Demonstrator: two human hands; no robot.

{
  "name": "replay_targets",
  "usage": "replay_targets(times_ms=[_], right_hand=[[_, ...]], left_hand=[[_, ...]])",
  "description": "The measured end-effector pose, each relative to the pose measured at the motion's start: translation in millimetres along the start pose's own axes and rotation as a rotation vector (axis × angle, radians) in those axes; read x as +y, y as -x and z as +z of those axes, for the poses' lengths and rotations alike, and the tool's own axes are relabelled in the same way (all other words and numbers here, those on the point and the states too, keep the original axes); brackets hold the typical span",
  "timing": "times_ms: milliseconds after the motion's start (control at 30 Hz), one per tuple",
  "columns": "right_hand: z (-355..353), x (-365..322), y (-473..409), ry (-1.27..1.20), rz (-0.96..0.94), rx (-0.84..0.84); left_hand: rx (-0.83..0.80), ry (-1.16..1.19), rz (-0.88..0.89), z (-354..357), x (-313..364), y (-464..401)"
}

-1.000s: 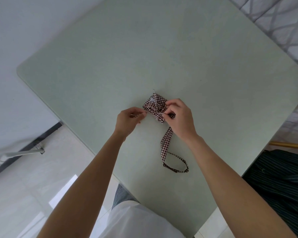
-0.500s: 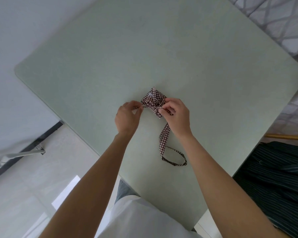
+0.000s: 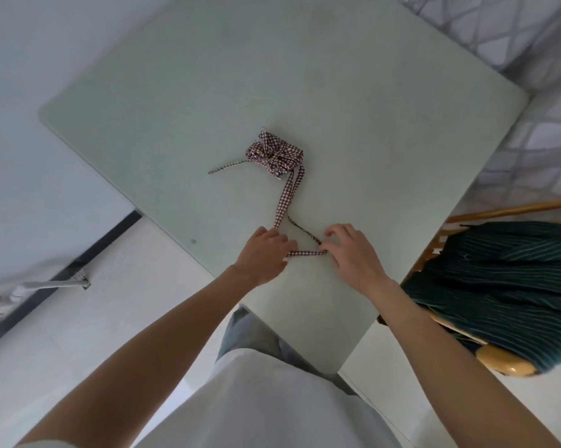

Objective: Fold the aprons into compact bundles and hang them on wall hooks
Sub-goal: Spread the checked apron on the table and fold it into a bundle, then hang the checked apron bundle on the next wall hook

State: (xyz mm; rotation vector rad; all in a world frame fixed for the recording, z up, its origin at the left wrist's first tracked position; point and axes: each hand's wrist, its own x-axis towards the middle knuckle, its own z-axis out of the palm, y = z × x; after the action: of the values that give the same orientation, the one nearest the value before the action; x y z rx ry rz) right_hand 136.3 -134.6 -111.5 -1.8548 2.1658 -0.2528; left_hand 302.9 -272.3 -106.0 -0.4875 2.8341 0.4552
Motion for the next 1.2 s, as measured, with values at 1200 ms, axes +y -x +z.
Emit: replay_targets(times_ms=[1200], right_hand=[[-319, -281, -277, -0.775, -0.224, 0.330]], left_hand=[[1.020, 0.421, -0.078, -382, -207, 139]])
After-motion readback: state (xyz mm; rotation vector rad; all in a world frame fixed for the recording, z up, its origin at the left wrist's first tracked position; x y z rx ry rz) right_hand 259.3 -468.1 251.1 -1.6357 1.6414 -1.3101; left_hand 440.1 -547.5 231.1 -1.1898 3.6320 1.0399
